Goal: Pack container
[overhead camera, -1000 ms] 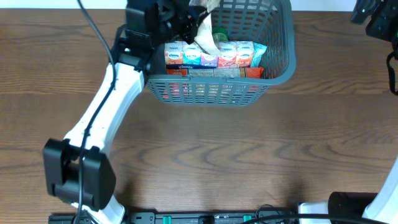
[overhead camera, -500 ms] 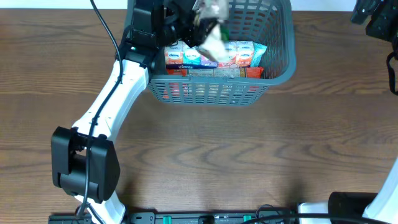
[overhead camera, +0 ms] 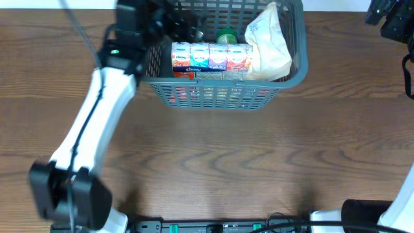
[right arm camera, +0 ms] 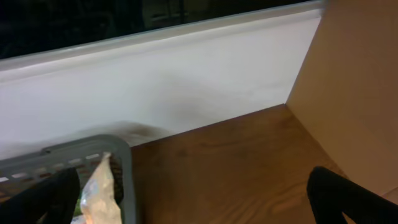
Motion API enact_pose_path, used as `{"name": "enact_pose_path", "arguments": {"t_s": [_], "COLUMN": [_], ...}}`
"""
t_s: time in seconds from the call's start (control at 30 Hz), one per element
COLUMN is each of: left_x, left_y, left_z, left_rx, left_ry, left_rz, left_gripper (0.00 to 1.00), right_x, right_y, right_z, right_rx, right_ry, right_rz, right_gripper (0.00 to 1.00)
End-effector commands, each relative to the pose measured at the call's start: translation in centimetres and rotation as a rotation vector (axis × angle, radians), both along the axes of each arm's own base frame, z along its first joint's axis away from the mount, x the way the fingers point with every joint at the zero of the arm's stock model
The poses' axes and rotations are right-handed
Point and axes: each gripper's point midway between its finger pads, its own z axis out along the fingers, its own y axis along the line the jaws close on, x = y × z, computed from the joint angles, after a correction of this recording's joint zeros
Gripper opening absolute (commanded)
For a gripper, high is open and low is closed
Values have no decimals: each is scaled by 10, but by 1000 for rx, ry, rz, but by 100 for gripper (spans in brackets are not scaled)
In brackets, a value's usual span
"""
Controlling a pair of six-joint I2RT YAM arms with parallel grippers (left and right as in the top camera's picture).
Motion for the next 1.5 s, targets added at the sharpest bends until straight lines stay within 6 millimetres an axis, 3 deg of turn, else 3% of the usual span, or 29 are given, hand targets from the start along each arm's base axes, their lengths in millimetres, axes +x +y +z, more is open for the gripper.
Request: {"name": "enact_pose_path", "arguments": {"t_s": [0.0,0.1,0.2,0.3,0.43,0.53,0.9,1.13,1.47], "left_x": [-21,-47,-88,-122,-157,-164,-163,-163,-163], "left_y": [59,116,175,205,226,235,236,236,236], "left_z": [69,93,96,77,32,19,19,19,19], "left_rx": [7,43,107,175,263,284,282,282,282], "left_ry": [-123,-135,-77,38,254,315,313,313,313], "left_rz": [243,472,697,792,828,846,849,849,849], "left_gripper": [99,99,98,98,99,99,99,99,99], "right_x": [0,0,0,0,0,0,3,47,85], "right_y": [-3,-3,-3,-3,-3,-3,-3,-6,-4], "right_z": [0,0,0,0,0,0,-3,-46,-91], "right_rx": [12,12,12,12,12,12,12,14,17], "right_ry": [-3,-3,-3,-3,-3,-3,7,124,236], "right_rz": [-14,-14,-14,-14,-14,-14,-14,-18,-13], "right_gripper": [99,99,99,99,99,99,99,99,99]}}
